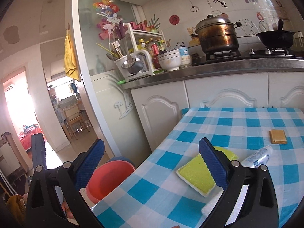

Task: Collect trash
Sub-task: 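Move both tools back over the table, then lower the left tool around the yellow-green sponge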

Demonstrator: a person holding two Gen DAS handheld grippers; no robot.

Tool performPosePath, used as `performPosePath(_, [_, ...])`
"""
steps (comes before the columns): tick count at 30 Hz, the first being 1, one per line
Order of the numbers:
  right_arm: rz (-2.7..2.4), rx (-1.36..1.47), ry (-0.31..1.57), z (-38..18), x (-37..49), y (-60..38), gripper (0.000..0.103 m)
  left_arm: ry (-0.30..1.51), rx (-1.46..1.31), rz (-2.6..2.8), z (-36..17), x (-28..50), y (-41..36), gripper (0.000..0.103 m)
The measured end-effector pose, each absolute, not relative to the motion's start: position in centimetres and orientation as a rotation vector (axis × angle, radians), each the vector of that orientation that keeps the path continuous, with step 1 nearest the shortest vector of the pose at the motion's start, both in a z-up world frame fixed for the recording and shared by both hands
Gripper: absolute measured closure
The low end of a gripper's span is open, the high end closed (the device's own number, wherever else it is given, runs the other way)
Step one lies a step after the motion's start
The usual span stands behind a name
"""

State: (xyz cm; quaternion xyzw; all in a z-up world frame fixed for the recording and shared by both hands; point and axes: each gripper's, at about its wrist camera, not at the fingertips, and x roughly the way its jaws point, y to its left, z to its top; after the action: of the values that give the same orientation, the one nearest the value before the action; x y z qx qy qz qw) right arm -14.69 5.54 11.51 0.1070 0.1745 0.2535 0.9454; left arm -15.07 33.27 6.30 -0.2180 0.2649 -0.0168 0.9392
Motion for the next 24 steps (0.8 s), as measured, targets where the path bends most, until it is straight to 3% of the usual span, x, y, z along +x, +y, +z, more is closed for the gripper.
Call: performPosePath(24, [0.354,0.447,0.304,6.4,-17.6,-8.4,0.005,0.675,-0.083,-0.365,7.2,-15.1,16.5,0.006])
